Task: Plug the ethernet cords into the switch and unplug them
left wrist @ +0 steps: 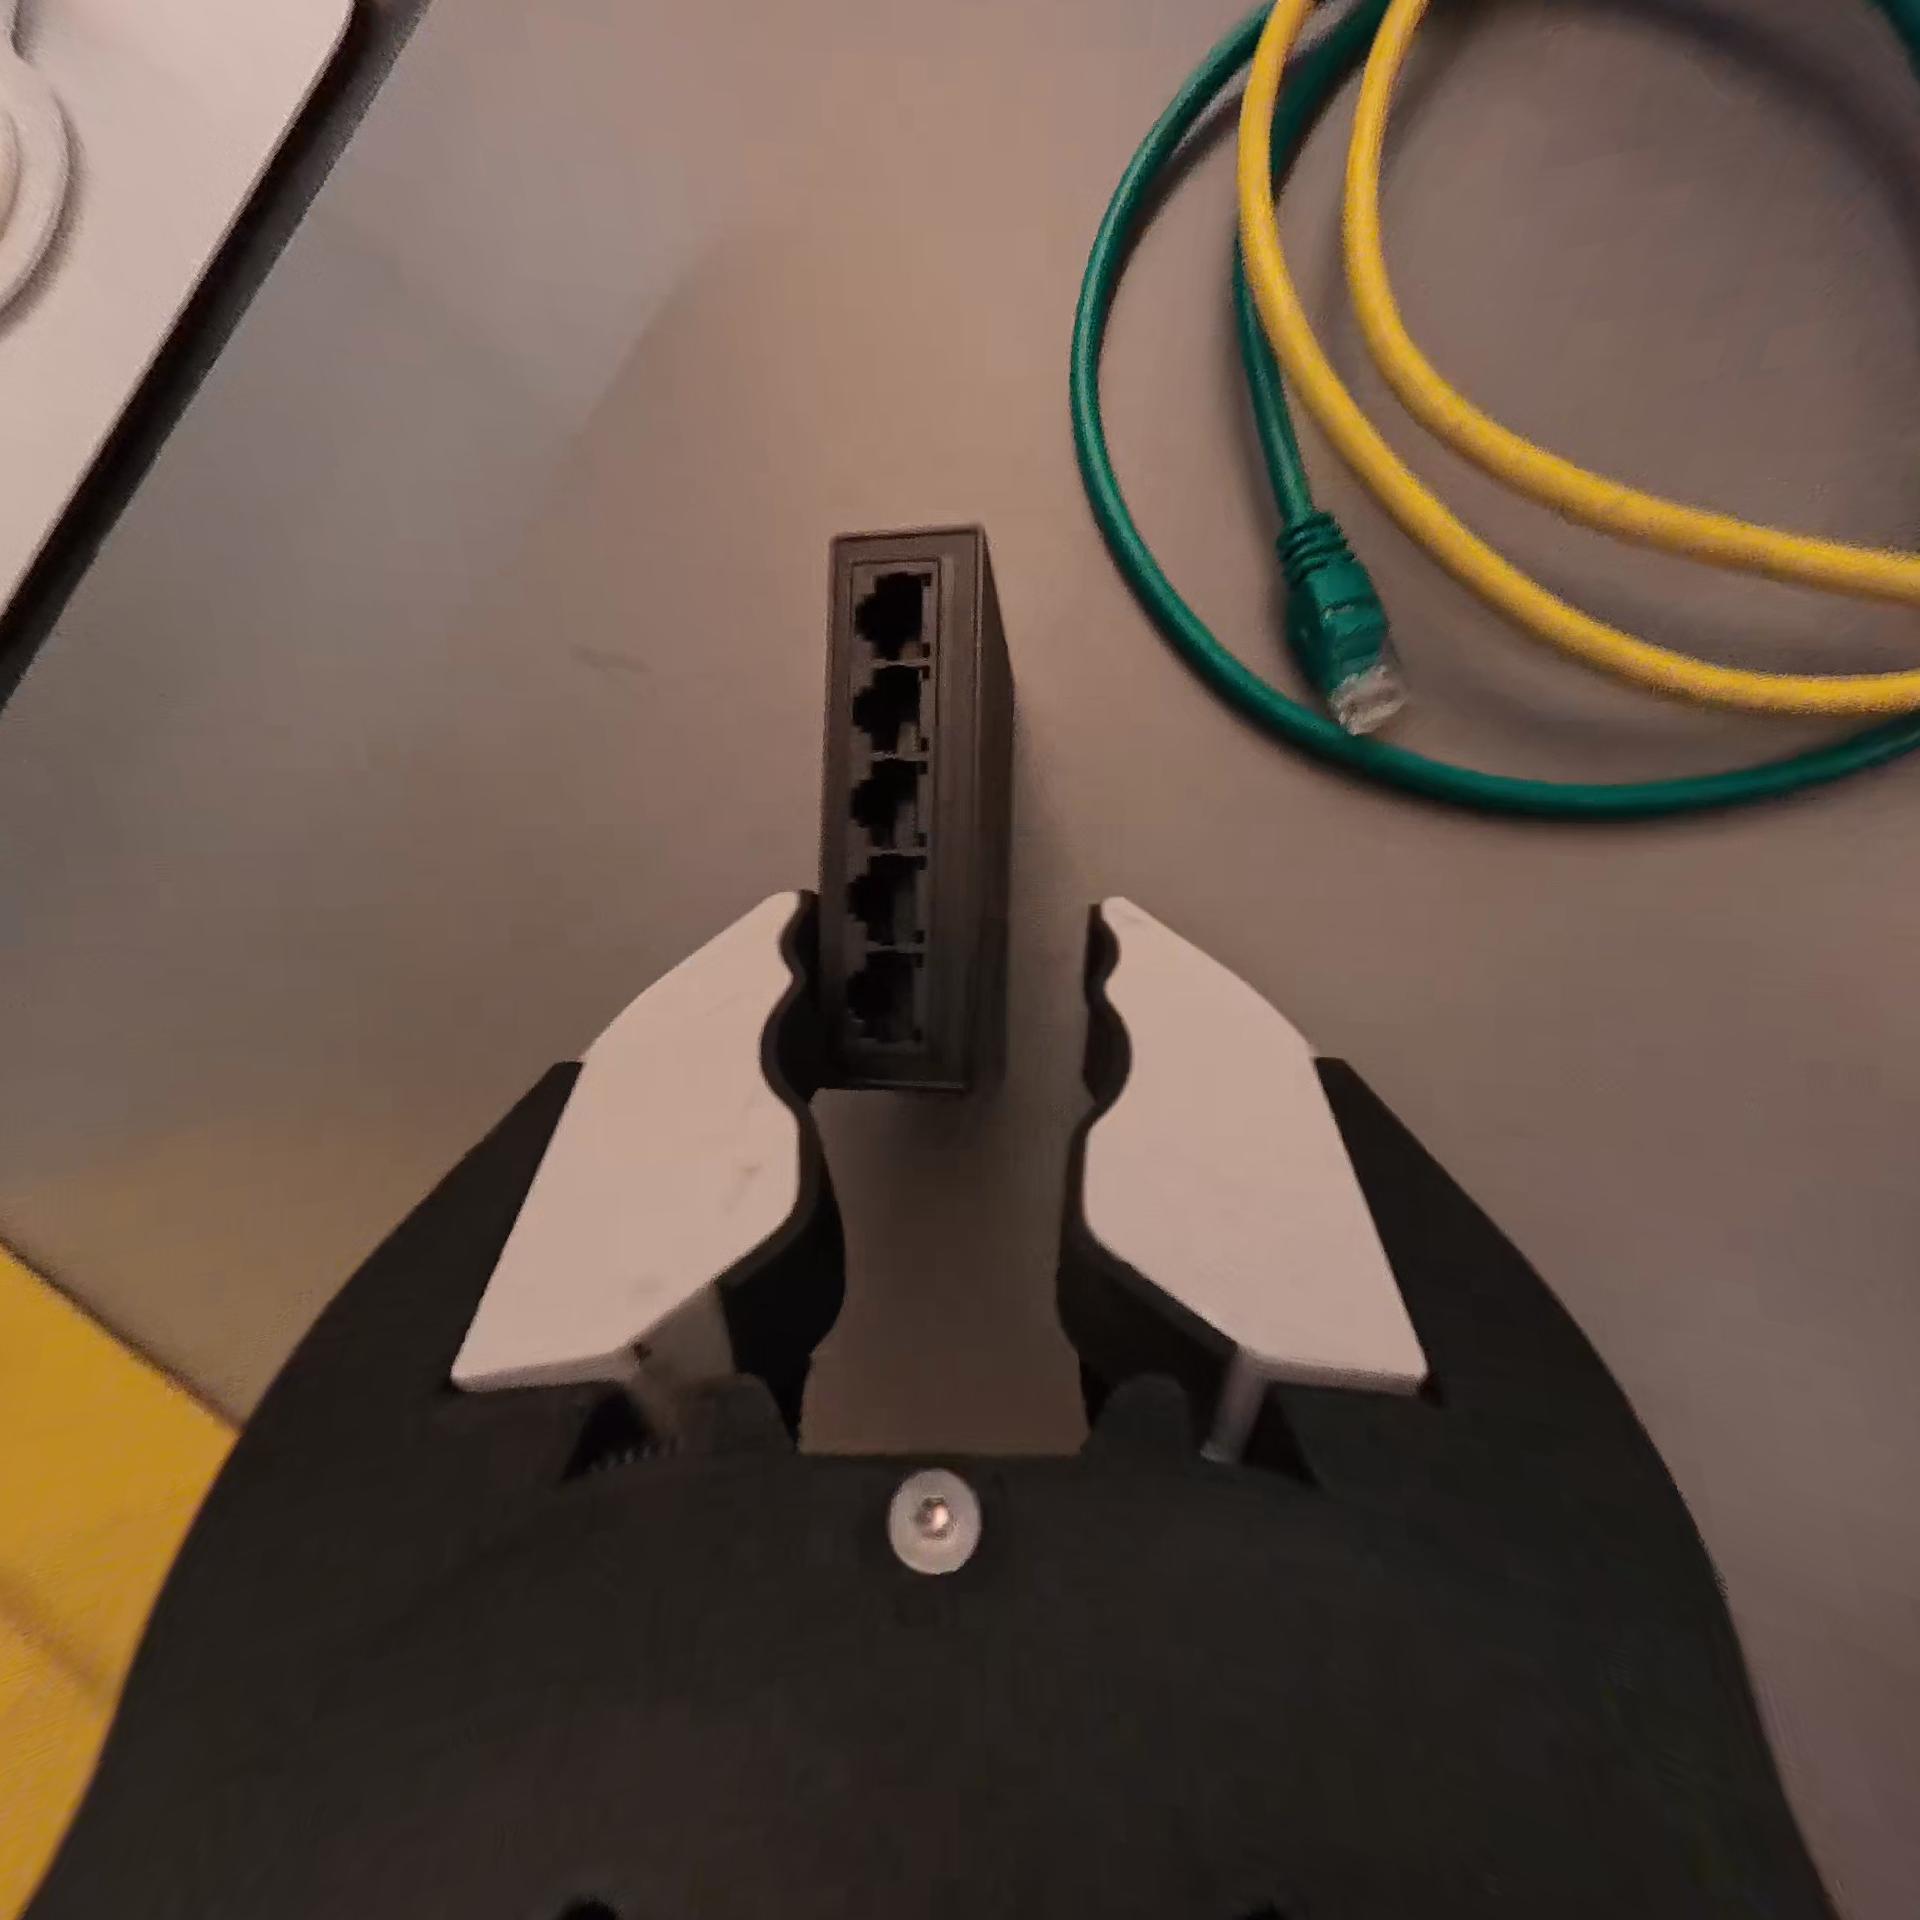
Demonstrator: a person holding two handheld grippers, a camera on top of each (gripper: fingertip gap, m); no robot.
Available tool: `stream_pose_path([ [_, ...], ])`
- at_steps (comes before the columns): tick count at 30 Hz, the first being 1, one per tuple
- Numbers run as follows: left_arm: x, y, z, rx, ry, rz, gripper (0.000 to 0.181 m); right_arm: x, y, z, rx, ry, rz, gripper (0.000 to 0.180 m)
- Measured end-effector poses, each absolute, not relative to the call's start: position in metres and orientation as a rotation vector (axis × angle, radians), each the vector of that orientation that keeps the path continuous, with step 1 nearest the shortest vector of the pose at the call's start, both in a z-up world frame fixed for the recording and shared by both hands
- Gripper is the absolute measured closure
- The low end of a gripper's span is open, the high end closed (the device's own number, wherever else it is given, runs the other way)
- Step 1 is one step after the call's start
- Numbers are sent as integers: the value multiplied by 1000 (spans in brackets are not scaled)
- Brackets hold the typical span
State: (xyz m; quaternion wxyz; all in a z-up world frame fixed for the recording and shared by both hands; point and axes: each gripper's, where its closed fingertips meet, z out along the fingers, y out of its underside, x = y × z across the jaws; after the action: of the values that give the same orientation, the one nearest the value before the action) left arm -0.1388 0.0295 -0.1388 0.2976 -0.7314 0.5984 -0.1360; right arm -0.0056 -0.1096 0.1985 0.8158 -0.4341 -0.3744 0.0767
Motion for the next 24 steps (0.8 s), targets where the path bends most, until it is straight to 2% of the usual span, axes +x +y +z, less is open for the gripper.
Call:
stream_pose_path([
  [6, -128, 44, -154, -1949, 1423, -467, 121, -10, -98, 190, -993, -806, 149, 167],
  [7, -125, 45, -156, -1942, 1400, -507, 122, -12, -96, 188, -1002, -809, 149, 167],
  [9, -122, 43, -151, -1912, 1388, -591, 140, -14, -92, 185, -1015, -818, 147, 167],
  [11, -120, 42, -148, -1871, 1411, -613, 148, -16, -88, 181, -1029, -824, 150, 167],
  [14, -120, 43, -150, -1869, 1431, -611, 147, -21, -80, 174, -1055, -838, 161, 166],
  [16, -122, 43, -157, -1914, 1456, -575, 129, -25, -75, 168, -1079, -852, 157, 166],
  [17, -121, 43, -158, -1926, 1451, -587, 127, -27, -72, 165, -1090, -859, 152, 166],
  [18, -122, 44, -158, -1935, 1446, -596, 128, -29, -70, 163, -1100, -867, 147, 166],
  [19, -122, 44, -157, -1935, 1438, -601, 139, -31, -68, 160, -1110, -875, 144, 166],
  [24, -123, 47, -151, -1889, 1407, -572, 140, -40, -57, 147, -1168, -898, 136, 168],
])
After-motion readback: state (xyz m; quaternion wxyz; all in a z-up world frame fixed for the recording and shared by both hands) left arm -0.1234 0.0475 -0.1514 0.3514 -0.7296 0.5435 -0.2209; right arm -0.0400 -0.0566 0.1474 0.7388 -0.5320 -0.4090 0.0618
